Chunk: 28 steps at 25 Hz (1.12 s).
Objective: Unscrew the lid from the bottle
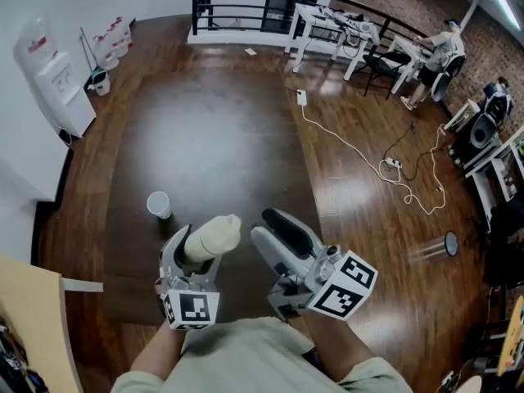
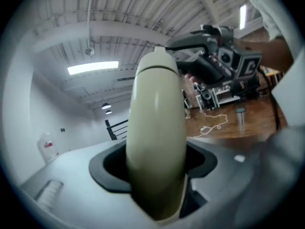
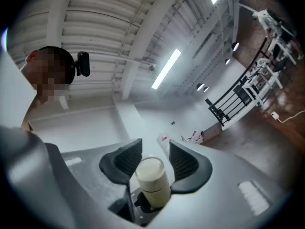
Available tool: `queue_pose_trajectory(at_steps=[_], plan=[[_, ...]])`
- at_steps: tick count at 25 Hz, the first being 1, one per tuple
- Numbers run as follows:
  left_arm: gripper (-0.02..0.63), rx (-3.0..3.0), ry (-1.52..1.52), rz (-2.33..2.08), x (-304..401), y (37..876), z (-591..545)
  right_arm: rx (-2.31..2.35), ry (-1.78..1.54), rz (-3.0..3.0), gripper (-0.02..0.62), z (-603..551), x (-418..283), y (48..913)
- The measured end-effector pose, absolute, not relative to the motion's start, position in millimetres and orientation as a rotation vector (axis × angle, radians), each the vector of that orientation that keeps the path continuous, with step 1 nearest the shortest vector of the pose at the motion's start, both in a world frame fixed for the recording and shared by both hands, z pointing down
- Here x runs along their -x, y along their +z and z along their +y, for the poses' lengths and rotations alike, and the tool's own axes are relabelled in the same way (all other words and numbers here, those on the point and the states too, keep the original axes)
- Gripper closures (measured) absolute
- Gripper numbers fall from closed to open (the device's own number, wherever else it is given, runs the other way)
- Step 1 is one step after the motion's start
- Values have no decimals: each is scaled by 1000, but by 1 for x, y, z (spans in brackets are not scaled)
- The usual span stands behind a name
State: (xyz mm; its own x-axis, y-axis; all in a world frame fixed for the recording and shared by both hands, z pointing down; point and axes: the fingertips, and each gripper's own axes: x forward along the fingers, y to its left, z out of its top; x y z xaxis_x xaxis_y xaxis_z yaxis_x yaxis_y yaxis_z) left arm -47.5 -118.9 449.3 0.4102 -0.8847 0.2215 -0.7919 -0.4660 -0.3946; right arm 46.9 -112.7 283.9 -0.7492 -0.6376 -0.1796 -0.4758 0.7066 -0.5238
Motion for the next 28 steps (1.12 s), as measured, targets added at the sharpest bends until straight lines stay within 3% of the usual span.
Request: queue_pose_trajectory(at_steps=[16, 24, 28], plan=[[290, 2278, -648, 1512, 38, 445, -121, 1119, -794, 2541, 421, -102, -27, 317], [288, 2509, -557, 1375, 30, 449, -110, 933, -720, 2720, 509, -96, -23, 307], [288, 2685, -482, 1201, 20, 446, -102, 739, -677, 2851, 522, -91, -19, 304]])
